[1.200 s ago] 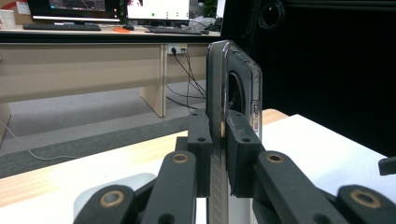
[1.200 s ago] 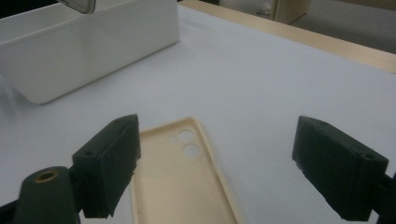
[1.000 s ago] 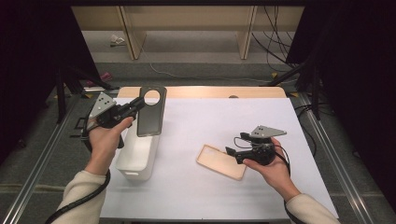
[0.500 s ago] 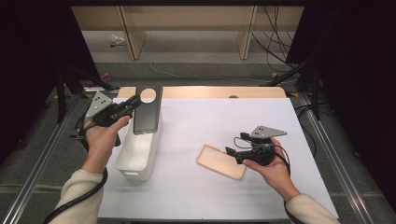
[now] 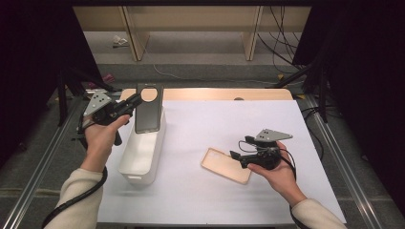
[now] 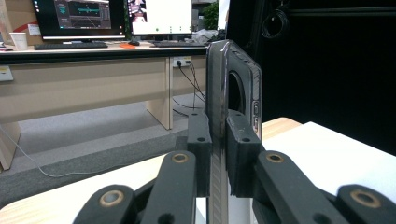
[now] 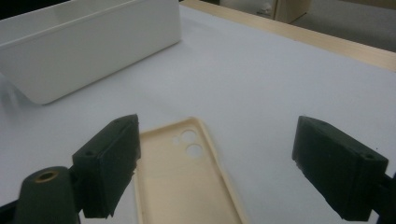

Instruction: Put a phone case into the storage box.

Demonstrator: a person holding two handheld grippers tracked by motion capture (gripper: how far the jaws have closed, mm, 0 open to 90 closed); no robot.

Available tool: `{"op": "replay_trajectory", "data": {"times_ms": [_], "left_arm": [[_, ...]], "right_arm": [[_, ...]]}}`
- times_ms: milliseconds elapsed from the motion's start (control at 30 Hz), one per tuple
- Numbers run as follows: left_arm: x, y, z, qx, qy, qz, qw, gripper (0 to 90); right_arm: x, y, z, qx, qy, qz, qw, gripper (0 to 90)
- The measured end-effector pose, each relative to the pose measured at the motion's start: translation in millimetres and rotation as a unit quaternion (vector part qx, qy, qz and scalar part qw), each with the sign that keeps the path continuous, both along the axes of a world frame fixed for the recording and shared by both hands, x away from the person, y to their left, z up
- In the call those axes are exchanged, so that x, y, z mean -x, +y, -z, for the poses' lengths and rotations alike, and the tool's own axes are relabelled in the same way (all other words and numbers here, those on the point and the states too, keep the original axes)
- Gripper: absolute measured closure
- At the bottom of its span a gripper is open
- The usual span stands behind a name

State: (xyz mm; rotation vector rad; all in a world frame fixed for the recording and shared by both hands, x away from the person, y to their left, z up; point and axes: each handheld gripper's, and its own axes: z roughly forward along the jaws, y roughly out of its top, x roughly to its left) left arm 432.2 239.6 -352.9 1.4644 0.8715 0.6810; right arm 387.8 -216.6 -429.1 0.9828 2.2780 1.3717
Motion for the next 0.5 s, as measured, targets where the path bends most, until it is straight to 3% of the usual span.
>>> {"op": "replay_trajectory", "data": {"times_ms": [500], "left_arm": [[-13.8,8.6,2.8,-0.002,0.010,-0.008,0.9999,81.3]], "right_arm": [[-0.5,-0.2,-0.2,-0.003,0.000,-0.001,1.0000,16.2]]}}
